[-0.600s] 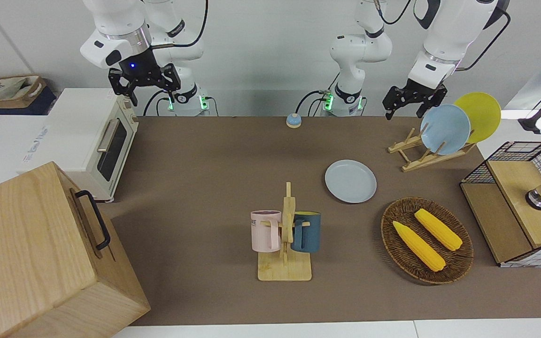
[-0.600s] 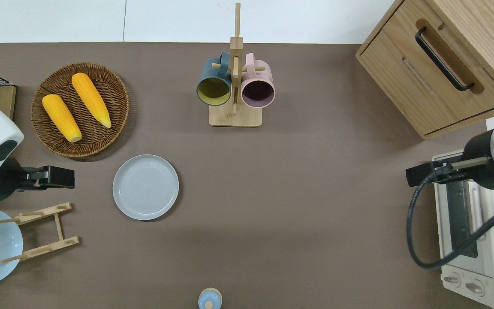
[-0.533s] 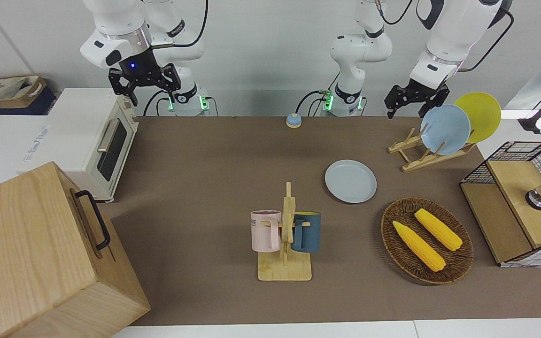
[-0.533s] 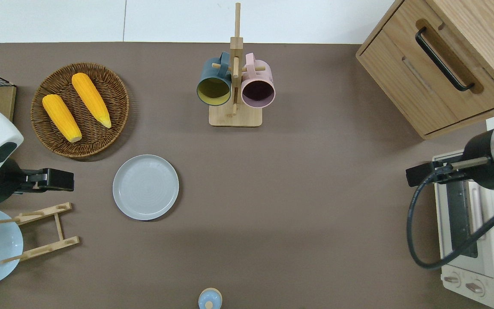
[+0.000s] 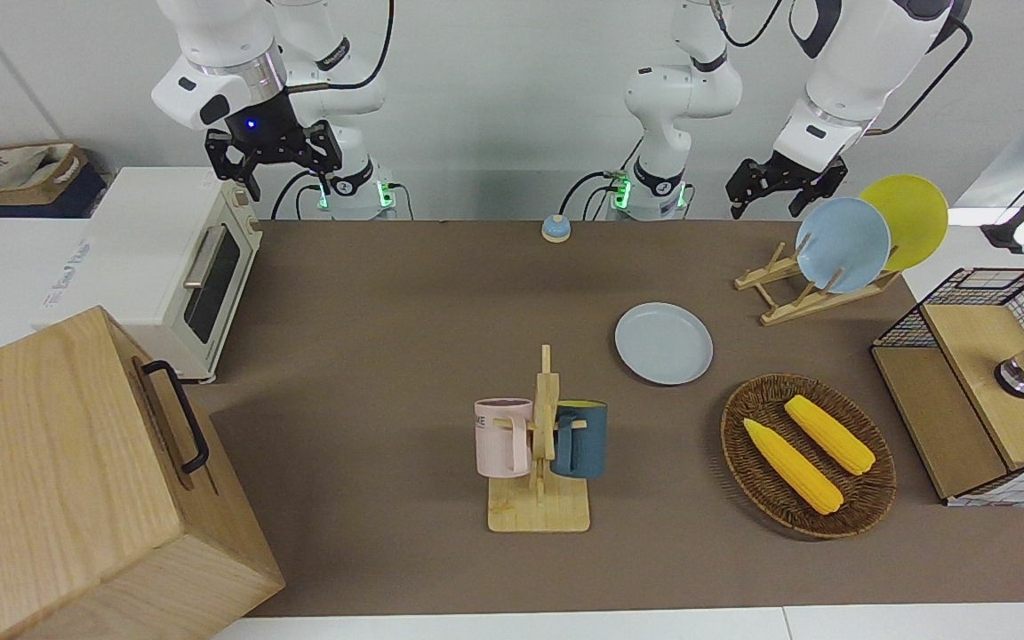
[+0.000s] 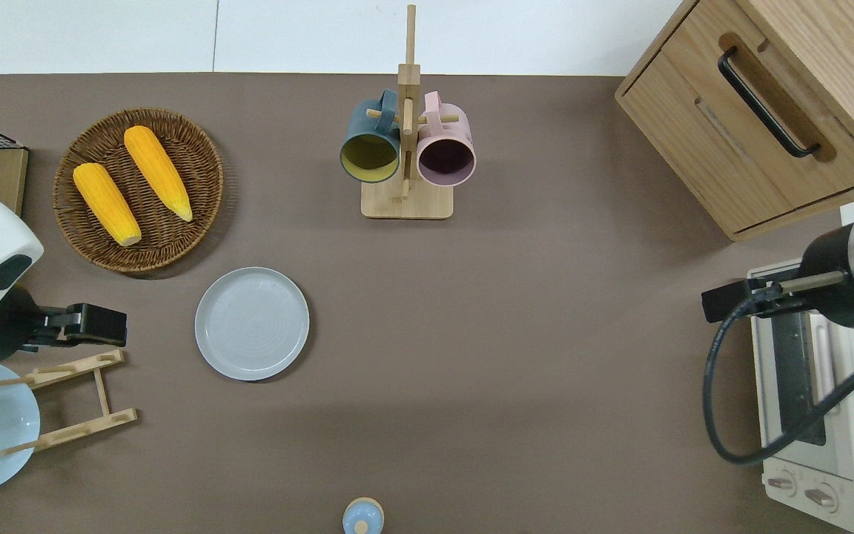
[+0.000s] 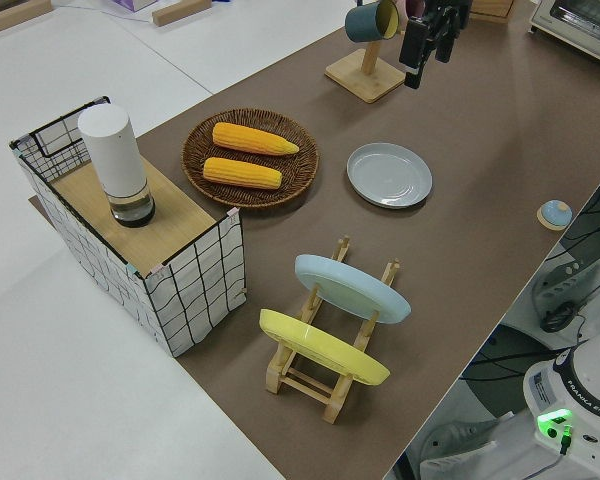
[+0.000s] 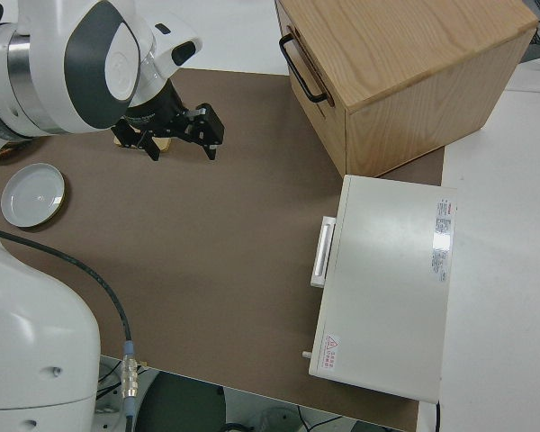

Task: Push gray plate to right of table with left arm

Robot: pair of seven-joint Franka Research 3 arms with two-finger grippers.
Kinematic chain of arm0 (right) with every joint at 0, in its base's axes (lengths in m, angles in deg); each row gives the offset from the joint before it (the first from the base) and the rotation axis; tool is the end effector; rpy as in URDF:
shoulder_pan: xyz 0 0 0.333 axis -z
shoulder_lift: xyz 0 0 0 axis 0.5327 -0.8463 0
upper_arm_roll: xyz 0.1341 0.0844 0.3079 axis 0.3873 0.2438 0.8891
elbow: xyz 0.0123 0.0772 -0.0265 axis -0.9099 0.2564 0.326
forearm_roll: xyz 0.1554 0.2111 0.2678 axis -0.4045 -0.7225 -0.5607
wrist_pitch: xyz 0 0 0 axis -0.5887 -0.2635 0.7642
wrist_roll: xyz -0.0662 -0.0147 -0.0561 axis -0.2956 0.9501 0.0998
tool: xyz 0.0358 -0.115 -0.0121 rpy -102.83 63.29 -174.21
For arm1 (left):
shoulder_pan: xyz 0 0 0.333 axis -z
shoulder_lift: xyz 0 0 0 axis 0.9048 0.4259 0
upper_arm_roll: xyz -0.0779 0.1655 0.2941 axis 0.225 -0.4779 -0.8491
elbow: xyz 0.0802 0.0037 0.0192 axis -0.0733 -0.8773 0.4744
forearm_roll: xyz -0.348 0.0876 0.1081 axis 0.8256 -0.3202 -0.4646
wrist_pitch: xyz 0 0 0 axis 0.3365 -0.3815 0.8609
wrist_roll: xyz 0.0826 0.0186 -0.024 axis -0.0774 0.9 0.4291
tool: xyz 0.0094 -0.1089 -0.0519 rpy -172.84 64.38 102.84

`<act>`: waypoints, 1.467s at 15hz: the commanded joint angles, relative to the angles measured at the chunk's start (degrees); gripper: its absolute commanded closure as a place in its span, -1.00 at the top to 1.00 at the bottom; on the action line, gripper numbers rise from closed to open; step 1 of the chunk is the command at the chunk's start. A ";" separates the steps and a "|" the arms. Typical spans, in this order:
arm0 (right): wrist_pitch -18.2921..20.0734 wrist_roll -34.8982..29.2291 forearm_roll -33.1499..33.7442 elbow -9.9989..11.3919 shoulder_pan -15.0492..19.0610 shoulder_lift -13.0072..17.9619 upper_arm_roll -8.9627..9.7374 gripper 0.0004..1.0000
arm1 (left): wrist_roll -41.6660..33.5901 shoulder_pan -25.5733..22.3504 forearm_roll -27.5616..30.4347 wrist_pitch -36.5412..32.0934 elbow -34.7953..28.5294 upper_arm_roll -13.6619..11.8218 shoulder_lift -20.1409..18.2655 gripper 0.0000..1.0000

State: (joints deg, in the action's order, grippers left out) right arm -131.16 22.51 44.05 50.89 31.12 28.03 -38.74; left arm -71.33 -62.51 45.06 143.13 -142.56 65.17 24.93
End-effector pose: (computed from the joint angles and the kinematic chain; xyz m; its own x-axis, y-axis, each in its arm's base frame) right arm 0.5065 0.0698 0.6744 0.9914 0.1084 -0.0730 0.1088 -0.9941 0.0016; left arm 0.4825 -0.0328 0.6219 0.9940 0.0159 -0.1084 0.0166 -0.9998 0.0059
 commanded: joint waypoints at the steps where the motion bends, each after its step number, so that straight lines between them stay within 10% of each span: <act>1: 0.84 -0.05 -0.59 -0.46 1.15 0.17 0.77 0.97 | -0.53 -0.08 -0.55 -0.99 -0.30 -0.04 -0.60 0.99; 22: 0.84 -0.05 -0.59 -0.46 1.15 0.17 0.77 0.97 | 6.94 0.27 3.67 14.74 -14.97 -0.30 -1.56 0.98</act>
State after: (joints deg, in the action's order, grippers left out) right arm -131.16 22.51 44.05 50.89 31.12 28.03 -38.74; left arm -65.96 -62.76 47.93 154.21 -153.34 64.92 24.99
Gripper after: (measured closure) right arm 0.013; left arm 0.009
